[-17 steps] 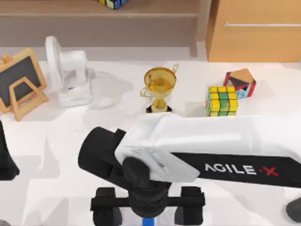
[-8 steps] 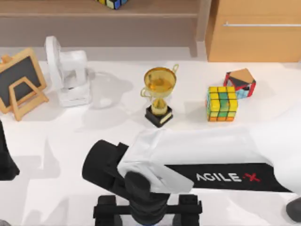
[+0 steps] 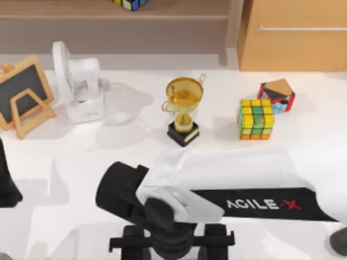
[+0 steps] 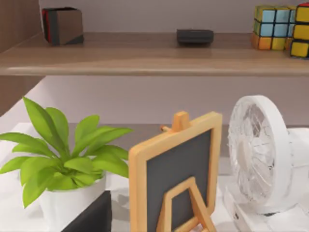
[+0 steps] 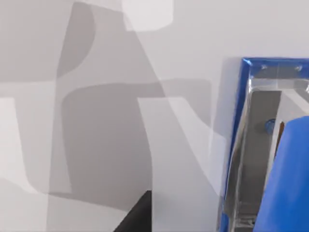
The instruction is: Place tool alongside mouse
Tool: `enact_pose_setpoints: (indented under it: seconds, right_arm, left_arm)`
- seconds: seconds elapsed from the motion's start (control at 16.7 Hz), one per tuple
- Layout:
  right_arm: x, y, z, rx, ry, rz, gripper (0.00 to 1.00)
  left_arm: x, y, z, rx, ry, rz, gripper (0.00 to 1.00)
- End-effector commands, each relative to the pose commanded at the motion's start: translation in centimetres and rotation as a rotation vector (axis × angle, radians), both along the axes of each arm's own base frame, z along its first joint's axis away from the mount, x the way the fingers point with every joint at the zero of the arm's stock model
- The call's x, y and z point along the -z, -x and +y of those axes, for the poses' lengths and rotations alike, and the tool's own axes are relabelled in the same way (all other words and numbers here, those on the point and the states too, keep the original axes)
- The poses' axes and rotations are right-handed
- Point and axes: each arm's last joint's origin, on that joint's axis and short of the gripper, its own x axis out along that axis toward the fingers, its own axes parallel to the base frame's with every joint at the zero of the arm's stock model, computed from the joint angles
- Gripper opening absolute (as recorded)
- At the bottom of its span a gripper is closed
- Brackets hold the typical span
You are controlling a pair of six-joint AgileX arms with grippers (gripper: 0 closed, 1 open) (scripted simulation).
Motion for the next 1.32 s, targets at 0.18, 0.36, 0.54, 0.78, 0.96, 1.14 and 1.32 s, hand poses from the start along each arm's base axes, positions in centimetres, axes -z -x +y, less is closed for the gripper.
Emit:
enact_pose_setpoints:
  seconds: [0.18, 0.36, 0.54, 0.78, 0.96, 1.14, 1.32]
  right_arm:
    - [0.0, 0.0, 0.0, 0.0, 0.0, 0.0, 0.17]
    - [0.0, 0.0, 0.0, 0.0, 0.0, 0.0, 0.0]
    - [0.0, 0.0, 0.0, 0.0, 0.0, 0.0, 0.0]
    - [0.0, 0.0, 0.0, 0.0, 0.0, 0.0, 0.0]
    - [-1.2, 0.0, -0.1, -0.008, -0.001, -0.01, 0.0]
    - [-2.8, 0.0, -0.2, -0.007, 0.008, -0.005, 0.0]
    - [-3.6, 0.0, -0.2, -0.007, 0.003, -0.007, 0.0]
  left_arm:
    - [0.0, 0.0, 0.0, 0.0, 0.0, 0.0, 1.0]
    - [0.0, 0.0, 0.0, 0.0, 0.0, 0.0, 1.0]
    - [0.0, 0.0, 0.0, 0.0, 0.0, 0.0, 1.0]
    - [0.0, 0.0, 0.0, 0.0, 0.0, 0.0, 1.0]
    - [0.0, 0.0, 0.0, 0.0, 0.0, 0.0, 1.0]
    - [0.0, 0.0, 0.0, 0.0, 0.0, 0.0, 1.0]
    - [0.0, 0.0, 0.0, 0.0, 0.0, 0.0, 1.0]
